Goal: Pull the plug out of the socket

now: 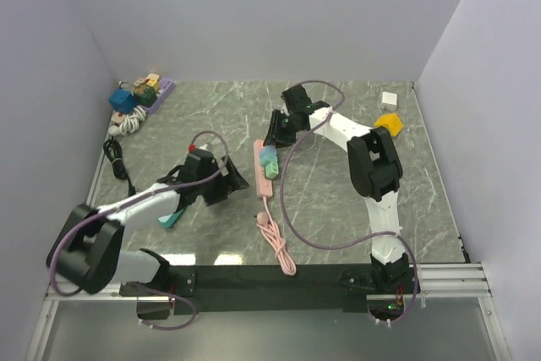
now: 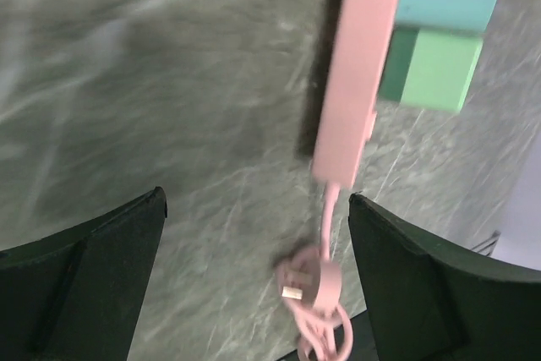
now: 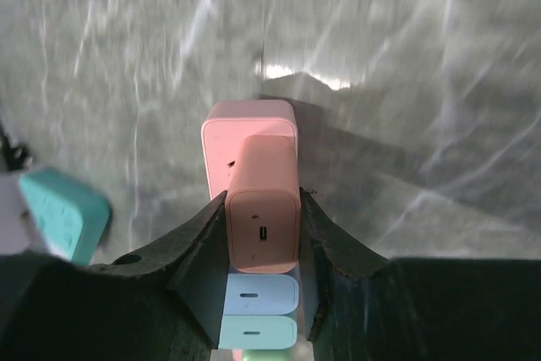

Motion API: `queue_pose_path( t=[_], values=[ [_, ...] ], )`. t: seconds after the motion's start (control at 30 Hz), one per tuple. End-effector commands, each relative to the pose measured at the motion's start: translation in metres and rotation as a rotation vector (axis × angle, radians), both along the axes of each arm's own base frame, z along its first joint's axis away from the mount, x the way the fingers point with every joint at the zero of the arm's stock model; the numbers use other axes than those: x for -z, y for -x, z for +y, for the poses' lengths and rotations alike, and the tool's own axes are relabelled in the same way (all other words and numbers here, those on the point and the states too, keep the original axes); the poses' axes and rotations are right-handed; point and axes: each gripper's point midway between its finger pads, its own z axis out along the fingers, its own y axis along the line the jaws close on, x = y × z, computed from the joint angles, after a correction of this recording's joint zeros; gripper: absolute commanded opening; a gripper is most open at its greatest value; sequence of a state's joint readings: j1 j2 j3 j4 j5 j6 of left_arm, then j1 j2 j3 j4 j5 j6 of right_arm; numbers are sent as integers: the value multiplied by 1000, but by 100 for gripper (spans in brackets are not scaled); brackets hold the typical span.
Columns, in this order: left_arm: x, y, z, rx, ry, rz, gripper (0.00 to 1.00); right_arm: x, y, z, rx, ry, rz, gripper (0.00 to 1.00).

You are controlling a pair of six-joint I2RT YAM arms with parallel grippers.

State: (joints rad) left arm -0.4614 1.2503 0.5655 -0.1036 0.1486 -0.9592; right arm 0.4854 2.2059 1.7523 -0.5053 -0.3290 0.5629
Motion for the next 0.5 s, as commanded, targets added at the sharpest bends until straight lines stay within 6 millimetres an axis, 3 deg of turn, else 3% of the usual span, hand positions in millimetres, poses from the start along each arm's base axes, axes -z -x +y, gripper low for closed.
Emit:
queue_pose_path(
  t=[0.0,0.2,0.3,0.4,0.47],
  values=[
    [-38,-31,-43,159,46,-200,94,1,49,9,-63,-116,150,0],
    [-34,-35,-77,258,67,-240,95,-3,67,6,-57,-165,180,0],
    [-7,-37,-81,272,-20,-179,92,-6,71,5,-52,-183,186,0],
    [18,-35,-77,288,-77,-129,84,-12,73,4,-56,-198,182,0],
    [23,-35,-77,296,-83,-131,73,-16,74,4,-63,-215,188,0]
  ],
)
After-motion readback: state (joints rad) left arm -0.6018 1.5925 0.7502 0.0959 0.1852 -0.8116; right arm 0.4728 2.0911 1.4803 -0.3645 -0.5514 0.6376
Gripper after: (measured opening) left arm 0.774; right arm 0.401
